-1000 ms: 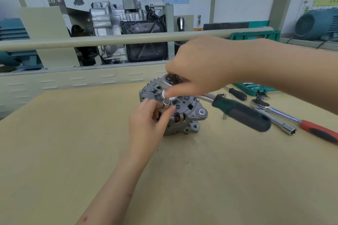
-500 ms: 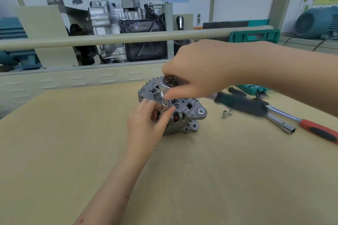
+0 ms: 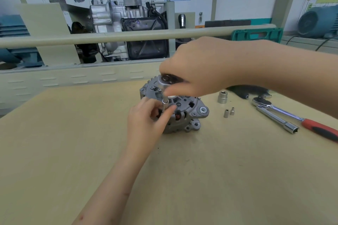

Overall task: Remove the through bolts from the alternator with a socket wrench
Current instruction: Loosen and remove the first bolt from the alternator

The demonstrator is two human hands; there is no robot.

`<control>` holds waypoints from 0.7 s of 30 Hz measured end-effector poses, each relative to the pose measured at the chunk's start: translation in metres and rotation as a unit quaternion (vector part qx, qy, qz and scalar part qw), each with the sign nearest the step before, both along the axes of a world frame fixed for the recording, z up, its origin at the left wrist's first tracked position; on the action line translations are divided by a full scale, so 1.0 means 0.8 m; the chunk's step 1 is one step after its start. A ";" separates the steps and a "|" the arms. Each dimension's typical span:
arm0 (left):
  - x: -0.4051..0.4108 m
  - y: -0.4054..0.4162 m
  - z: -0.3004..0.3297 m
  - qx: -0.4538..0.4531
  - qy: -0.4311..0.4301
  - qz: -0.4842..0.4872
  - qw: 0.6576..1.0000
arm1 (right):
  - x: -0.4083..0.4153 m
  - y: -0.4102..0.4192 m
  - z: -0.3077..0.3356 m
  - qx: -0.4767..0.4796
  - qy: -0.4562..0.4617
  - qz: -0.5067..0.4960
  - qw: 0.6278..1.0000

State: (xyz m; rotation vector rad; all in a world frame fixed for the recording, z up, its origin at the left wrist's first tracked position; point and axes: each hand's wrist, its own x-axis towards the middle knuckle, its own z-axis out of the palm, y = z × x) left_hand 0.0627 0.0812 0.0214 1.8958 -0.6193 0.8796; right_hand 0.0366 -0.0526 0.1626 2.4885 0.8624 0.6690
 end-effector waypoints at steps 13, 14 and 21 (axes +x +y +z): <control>0.000 0.000 0.001 0.004 0.034 -0.006 0.999 | -0.009 0.008 0.002 0.001 0.002 -0.024 1.000; 0.002 0.003 -0.001 0.025 0.054 -0.004 0.998 | -0.014 0.008 0.003 0.005 0.006 -0.033 0.999; 0.006 0.008 -0.012 0.120 0.104 0.027 0.987 | -0.028 0.006 0.015 -0.041 0.043 -0.038 0.998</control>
